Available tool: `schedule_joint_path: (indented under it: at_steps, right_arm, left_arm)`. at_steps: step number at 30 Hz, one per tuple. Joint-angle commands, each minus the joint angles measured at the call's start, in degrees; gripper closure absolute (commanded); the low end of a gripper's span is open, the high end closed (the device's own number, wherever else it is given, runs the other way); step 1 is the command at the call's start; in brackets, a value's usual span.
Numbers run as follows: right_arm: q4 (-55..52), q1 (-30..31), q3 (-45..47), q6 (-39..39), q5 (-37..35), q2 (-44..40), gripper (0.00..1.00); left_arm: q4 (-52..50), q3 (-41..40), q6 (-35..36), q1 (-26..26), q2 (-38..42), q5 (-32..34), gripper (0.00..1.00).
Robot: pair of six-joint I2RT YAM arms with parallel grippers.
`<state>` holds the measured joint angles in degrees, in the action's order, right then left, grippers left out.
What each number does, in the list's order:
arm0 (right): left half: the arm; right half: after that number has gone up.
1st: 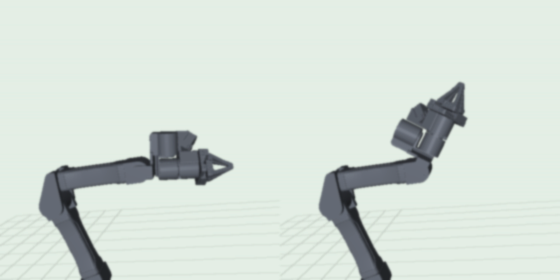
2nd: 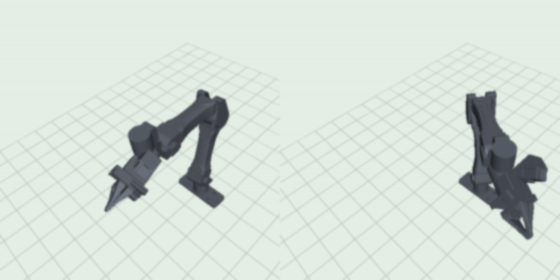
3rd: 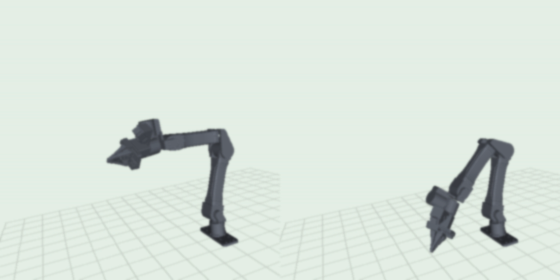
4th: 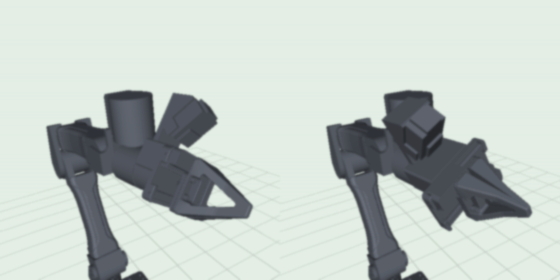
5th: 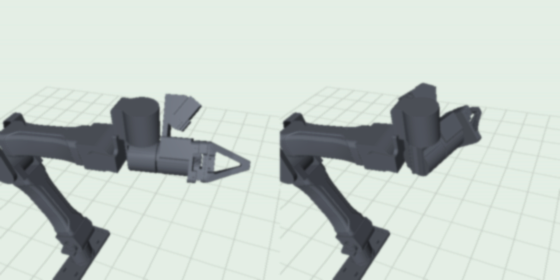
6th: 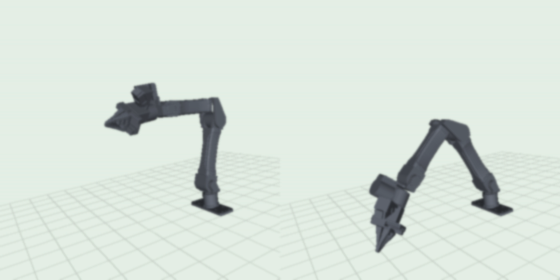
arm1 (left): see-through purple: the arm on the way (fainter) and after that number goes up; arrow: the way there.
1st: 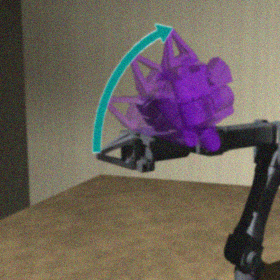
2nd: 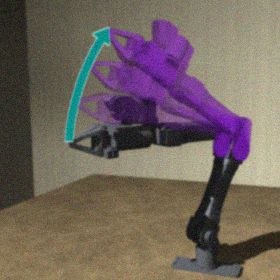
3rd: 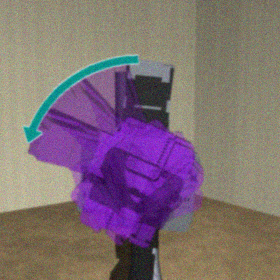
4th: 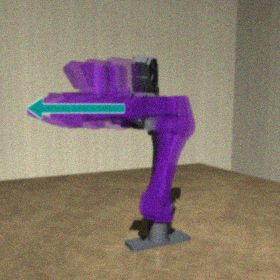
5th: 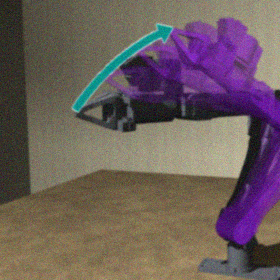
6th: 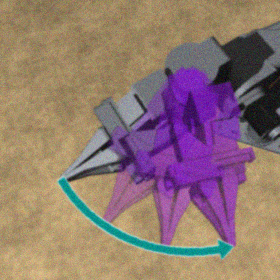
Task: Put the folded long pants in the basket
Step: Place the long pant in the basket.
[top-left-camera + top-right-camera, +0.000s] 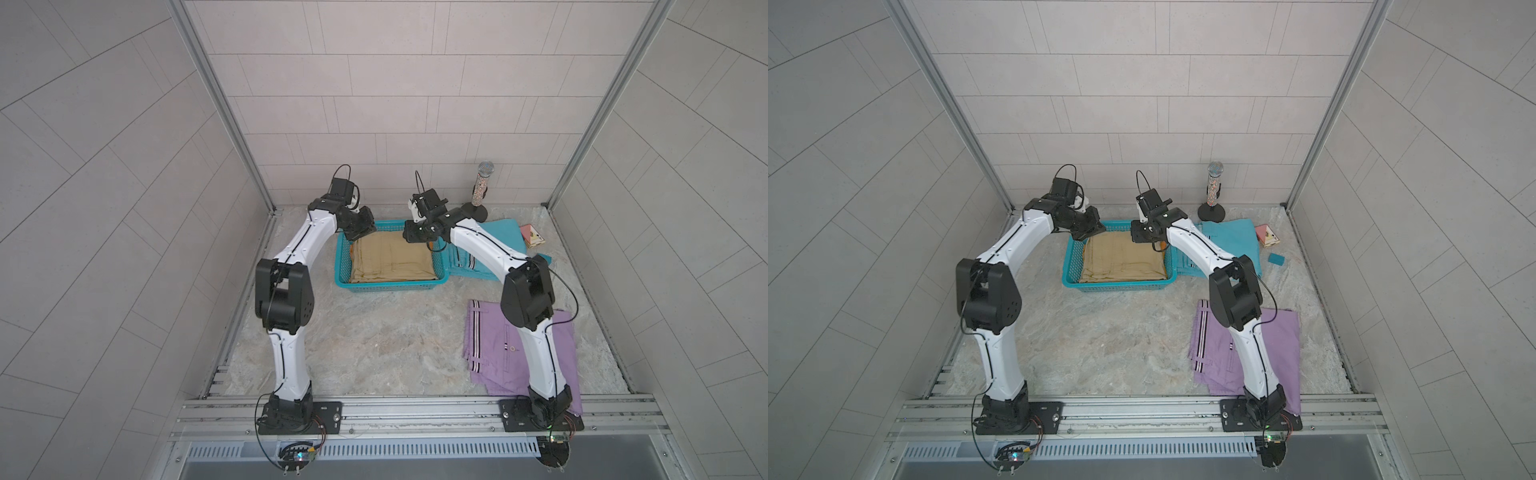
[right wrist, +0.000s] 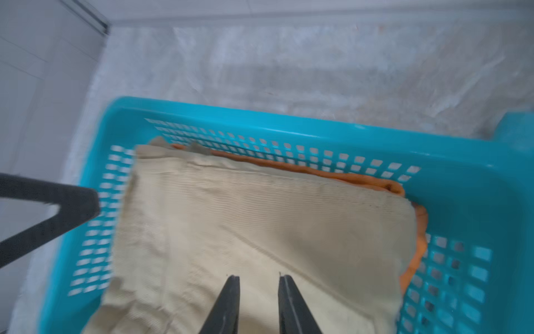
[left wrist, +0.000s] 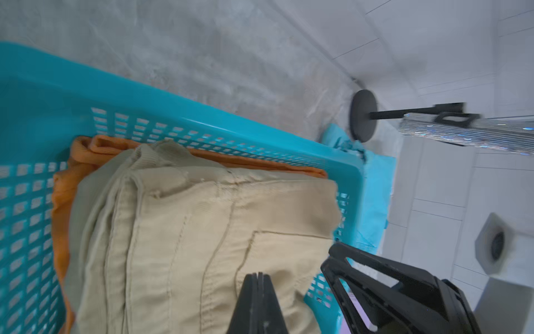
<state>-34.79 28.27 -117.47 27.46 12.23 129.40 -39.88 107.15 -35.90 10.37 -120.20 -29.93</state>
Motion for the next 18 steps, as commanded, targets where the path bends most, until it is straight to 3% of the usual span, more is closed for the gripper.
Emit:
schedule_joint_path:
  at_steps: [1, 5, 9, 10, 14, 15, 18]
  right_arm:
    - [-4.07, -0.26, -2.83, -0.46, -4.49, 4.40, 0.73]
    - [-6.50, -1.05, -5.10, -1.14, -4.88, 5.44, 0.73]
    - [-8.45, -1.33, -5.69, -2.13, -3.82, 0.91, 0.73]
    - [-8.75, -1.35, -5.58, -2.36, -3.58, -0.81, 0.73]
    - [-8.92, -1.33, -1.54, -2.83, -2.14, -11.63, 0.67]
    - [-8.25, -1.37, 1.26, -2.81, -1.80, -15.20, 0.65]
    - [-4.43, -1.59, 11.75, -2.13, -1.51, -26.94, 0.61]
  left_arm:
    - [-5.45, 5.68, 3.47, -0.51, -8.02, -0.21, 1.00]
    - [-7.46, 8.51, 4.03, -0.50, -11.10, 0.12, 1.00]
    - [-8.23, 7.28, 4.70, -0.42, -5.76, 0.70, 1.00]
    - [-8.55, 6.81, 4.72, -0.44, -3.59, 0.66, 0.96]
    - [-8.57, 0.94, 5.09, 1.14, 10.88, 1.84, 0.36]
    - [-8.54, -1.67, 4.92, 2.06, 15.10, 2.60, 0.27]
    - [-7.86, -11.10, 3.43, 5.70, 27.02, 3.92, 0.17]
